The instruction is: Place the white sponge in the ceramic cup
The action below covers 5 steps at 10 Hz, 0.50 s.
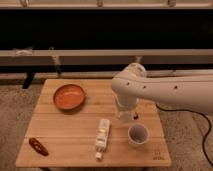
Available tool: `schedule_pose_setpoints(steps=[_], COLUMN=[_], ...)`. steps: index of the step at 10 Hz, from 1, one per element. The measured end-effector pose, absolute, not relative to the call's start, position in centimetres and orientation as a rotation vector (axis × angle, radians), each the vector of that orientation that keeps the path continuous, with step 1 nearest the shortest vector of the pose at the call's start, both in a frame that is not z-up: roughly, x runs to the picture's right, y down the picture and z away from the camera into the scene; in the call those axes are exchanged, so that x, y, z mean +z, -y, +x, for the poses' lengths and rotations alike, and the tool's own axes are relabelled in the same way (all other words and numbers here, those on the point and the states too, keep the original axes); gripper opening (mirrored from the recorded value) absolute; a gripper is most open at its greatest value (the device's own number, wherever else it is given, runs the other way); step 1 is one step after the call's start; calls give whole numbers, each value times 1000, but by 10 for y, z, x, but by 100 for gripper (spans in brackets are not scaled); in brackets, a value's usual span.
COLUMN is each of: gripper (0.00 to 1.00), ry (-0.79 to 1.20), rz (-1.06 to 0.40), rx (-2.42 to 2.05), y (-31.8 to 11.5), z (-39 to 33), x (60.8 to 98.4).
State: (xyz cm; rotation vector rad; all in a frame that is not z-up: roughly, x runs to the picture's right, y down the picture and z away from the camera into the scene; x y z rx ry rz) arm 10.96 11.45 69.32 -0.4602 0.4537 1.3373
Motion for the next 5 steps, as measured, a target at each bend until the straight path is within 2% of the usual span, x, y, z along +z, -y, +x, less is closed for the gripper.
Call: schedule_pose_setpoints(steps=[5], gripper=[0], ry=[-496], rz=[-488], rx=[1449], y=[-131], z=[172], x=[699])
